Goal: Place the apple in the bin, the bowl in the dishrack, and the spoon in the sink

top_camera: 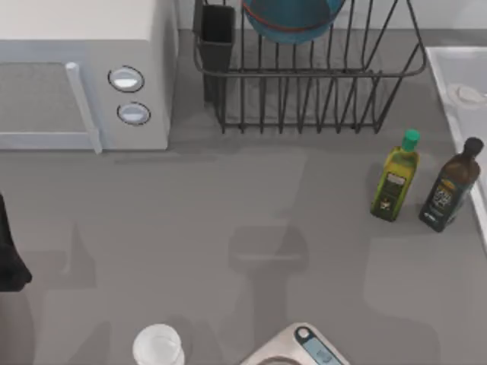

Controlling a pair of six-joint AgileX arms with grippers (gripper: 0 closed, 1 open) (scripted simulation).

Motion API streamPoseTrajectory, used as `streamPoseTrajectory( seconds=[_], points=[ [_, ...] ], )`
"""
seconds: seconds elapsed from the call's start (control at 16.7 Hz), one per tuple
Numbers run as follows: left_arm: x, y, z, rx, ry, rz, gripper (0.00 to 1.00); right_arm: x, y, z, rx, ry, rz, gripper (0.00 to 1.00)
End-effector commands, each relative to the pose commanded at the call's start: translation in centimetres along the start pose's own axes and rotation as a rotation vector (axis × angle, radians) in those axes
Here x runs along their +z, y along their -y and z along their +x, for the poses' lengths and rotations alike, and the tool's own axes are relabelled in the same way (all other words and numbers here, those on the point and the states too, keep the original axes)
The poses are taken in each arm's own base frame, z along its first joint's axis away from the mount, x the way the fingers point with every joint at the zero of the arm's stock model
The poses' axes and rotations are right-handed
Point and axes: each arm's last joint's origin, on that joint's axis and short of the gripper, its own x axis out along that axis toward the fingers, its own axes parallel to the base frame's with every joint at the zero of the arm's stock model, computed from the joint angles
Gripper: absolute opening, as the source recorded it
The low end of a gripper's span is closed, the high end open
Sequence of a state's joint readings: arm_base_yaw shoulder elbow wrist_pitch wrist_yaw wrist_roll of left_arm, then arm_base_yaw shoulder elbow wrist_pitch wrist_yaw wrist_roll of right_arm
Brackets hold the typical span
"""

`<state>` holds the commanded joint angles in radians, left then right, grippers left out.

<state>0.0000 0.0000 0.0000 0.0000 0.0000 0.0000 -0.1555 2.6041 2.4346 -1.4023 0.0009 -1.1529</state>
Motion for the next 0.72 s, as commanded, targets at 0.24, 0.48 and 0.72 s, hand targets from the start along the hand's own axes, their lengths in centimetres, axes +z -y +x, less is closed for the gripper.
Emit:
streamPoseTrajectory(
  seconds=[0.24, 0.48, 0.72],
  points=[
    [0.00, 0.00, 0.00, 0.000, 0.000, 0.000, 1.00, 0.00, 0.00, 0.00, 0.000, 0.000, 0.000, 0.38],
    [0.00, 0.00, 0.00, 0.000, 0.000, 0.000, 1.00, 0.00, 0.00, 0.00, 0.000, 0.000, 0.000, 0.68],
    [0.00, 0.00, 0.00, 0.000, 0.000, 0.000, 1.00, 0.00, 0.00, 0.00, 0.000, 0.000, 0.000, 0.98]
  ],
)
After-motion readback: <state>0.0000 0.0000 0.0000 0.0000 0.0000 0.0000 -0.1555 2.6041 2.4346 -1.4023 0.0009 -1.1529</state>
